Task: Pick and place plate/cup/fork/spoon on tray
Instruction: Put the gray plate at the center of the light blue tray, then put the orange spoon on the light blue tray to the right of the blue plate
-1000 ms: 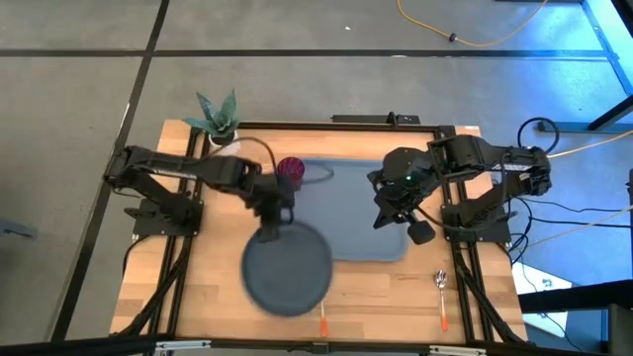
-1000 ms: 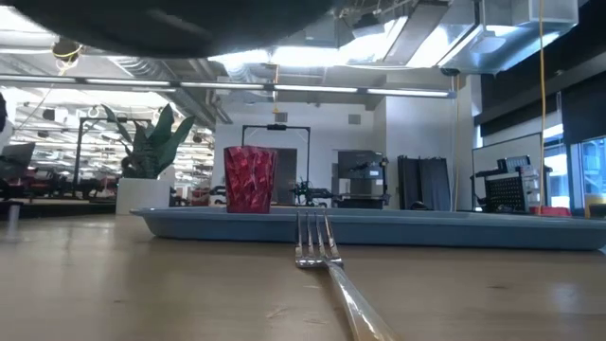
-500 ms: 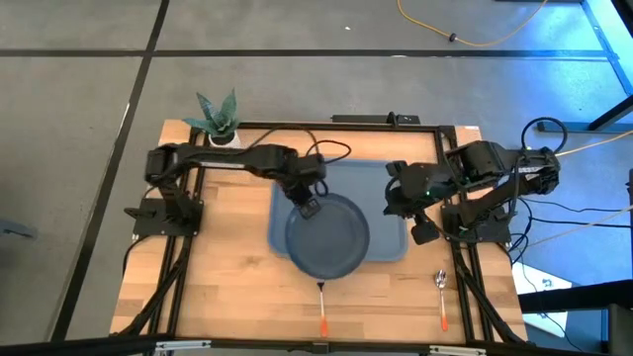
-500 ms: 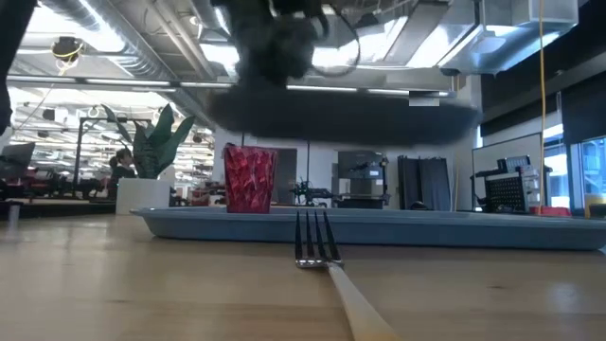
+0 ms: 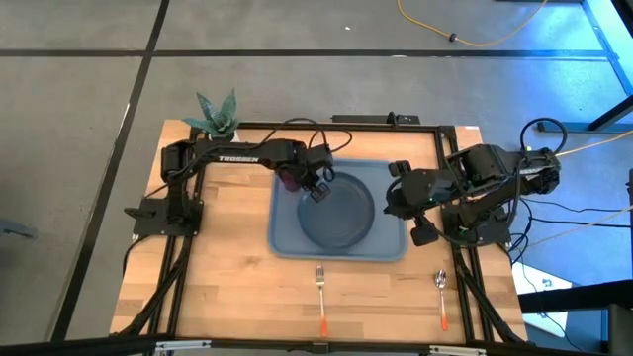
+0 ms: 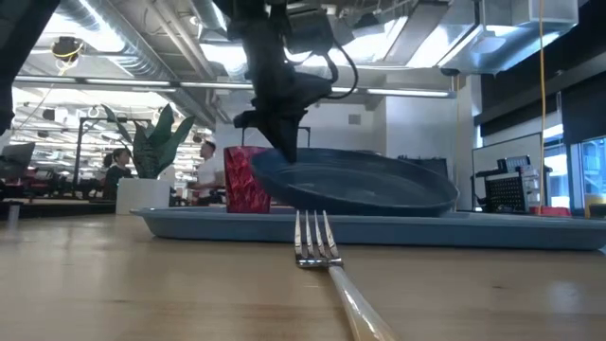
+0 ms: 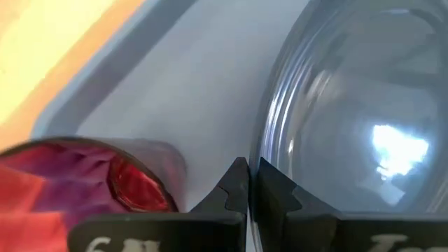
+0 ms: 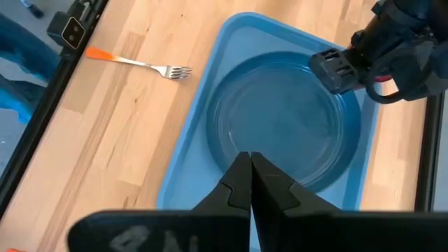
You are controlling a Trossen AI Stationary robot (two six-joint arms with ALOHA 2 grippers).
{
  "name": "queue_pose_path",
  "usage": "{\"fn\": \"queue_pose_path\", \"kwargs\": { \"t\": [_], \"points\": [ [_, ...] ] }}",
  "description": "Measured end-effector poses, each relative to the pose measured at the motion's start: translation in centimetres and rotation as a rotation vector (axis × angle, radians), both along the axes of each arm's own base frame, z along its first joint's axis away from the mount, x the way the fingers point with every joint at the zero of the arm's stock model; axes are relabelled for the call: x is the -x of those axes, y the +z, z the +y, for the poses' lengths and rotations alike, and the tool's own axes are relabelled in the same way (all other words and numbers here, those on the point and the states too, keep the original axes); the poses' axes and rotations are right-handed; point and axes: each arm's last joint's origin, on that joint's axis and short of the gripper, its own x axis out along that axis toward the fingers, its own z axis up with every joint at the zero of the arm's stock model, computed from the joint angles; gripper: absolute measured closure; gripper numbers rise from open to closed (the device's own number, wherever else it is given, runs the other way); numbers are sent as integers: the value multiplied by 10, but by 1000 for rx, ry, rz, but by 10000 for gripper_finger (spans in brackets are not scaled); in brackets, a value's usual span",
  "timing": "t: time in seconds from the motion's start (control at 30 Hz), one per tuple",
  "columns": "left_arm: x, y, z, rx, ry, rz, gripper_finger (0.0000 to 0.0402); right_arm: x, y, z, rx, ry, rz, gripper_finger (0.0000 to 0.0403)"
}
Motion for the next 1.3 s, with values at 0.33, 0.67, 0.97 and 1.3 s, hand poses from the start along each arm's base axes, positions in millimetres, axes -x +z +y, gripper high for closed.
{"fn": "queue_pose_path", "kwargs": {
  "t": [0.33, 0.67, 0.97, 1.3],
  "points": [
    [-7, -17, 2, -18, -17, 39, 401, 0, 0, 0, 2, 2, 1, 400],
    [-9, -21, 3, -33, -55, 50, 401, 0, 0, 0, 0, 0, 2, 400],
    [-11, -20, 3, -59, -138, 42, 371, 0, 0, 0, -3, -6, 2, 400],
    [-11, -20, 4, -83, -150, 46, 365, 0, 0, 0, -15, -23, 3, 400]
  ]
}}
